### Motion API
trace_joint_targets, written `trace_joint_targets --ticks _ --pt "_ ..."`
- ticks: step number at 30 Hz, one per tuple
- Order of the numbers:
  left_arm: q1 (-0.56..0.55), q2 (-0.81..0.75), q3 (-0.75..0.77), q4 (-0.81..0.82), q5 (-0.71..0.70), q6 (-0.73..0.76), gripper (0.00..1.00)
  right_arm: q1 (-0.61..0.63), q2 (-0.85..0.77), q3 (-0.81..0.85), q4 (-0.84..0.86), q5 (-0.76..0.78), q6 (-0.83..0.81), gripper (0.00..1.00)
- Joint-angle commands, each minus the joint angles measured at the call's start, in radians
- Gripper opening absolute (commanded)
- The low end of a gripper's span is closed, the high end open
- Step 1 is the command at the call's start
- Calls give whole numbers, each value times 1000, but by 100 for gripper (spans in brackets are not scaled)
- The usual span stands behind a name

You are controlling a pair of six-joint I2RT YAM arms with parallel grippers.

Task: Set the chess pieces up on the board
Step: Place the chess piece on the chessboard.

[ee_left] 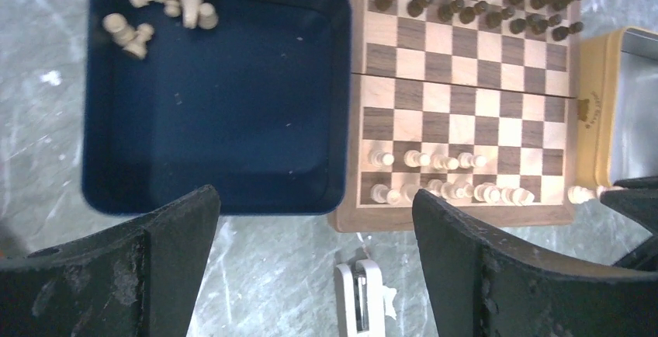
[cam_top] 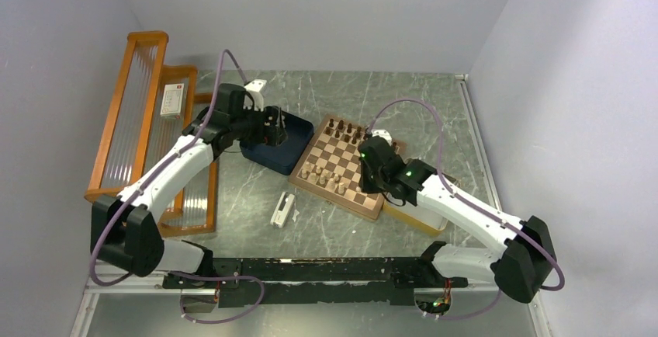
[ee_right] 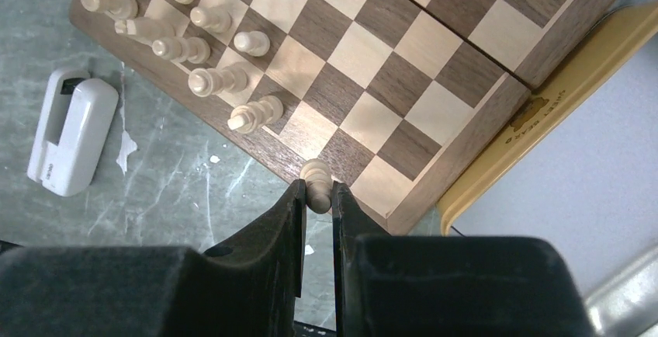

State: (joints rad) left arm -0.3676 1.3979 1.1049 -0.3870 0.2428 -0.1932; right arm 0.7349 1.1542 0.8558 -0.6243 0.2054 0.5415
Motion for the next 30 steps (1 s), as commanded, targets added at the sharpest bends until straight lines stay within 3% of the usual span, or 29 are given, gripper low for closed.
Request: trace_joint_targets --ticks 1,14,30 --pt "9 -72 -58 -7 -146 -34 98 55 24 -8 1 102 52 1" --pt "10 -151 -131 -14 -141 14 98 135 169 37 -5 149 73 3" --pt "10 -168 -132 -25 -186 23 98 180 225 47 42 206 73 5"
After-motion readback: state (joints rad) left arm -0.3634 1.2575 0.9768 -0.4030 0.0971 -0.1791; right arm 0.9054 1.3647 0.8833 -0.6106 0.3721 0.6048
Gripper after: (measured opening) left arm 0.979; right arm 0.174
